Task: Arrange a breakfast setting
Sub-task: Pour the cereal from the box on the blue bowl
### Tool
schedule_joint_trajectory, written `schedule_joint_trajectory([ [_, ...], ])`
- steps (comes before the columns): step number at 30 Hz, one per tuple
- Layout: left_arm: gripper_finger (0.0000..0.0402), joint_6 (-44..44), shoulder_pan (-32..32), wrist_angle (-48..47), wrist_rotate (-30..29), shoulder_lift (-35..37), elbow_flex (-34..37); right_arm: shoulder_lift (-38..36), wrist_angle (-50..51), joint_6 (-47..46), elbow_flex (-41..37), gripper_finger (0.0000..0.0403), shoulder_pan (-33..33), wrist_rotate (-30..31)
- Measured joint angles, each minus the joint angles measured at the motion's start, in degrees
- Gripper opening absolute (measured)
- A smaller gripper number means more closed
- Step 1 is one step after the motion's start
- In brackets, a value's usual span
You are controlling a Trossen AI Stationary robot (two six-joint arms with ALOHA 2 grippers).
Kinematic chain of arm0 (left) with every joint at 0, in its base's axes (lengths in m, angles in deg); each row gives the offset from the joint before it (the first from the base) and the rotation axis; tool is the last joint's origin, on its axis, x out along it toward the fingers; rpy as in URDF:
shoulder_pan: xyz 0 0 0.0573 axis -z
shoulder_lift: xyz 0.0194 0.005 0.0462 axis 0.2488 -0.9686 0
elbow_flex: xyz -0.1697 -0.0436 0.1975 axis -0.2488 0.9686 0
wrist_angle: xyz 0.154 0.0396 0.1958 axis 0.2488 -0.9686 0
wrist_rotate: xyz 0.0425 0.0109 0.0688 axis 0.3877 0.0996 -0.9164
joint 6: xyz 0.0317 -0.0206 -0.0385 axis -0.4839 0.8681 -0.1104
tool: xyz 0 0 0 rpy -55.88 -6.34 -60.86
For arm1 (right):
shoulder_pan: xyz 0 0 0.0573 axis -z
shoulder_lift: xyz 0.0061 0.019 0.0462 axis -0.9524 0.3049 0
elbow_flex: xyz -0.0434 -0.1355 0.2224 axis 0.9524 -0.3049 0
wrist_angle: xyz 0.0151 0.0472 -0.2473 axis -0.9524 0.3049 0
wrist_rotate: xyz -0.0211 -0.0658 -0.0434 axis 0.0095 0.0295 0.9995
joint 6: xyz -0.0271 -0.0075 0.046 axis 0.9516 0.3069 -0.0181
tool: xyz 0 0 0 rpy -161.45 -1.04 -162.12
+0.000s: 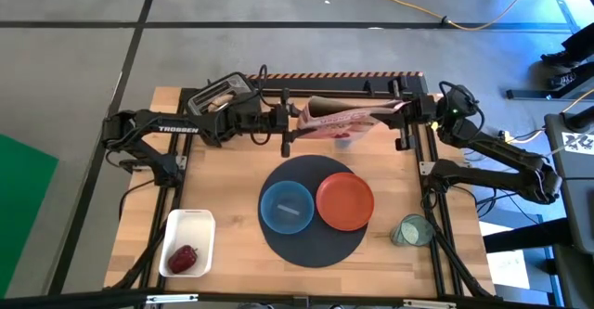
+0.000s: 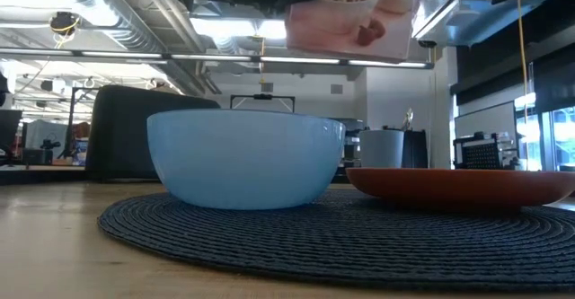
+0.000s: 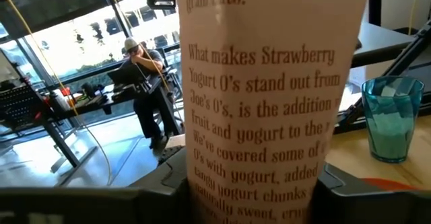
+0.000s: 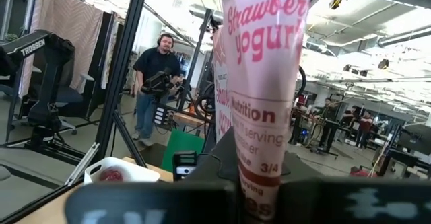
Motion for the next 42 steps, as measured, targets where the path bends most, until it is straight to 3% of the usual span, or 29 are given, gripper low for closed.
schedule_joint_trajectory([
  [6,0.0132,-0.06,-0.01,-0.02,-1.30,0.00,0.00,0.01,1.52,-0.01,0.02,0.0089,0.09,0.49],
  [11,0.0119,-0.04,-0.01,-0.06,-1.49,0.00,0.00,-0.01,2.32,-1.36,0.02,0.0171,0.09,4.30],
  [16,0.0111,-0.04,-0.88,-3.39,-1.64,1.02,0.00,-1.24,3.27,-1.51,0.02,0.0220,0.09,7.37],
  [34,0.0100,-1.59,-1.08,-13.69,-7.06,7.16,0.00,-7.33,6.15,-0.73,0.02,0.0232,0.09,9.31],
  [42,0.0100,-1.52,-0.30,-25.56,-9.09,13.23,0.00,-14.00,9.40,-0.58,0.02,0.0232,0.08,10.82],
])
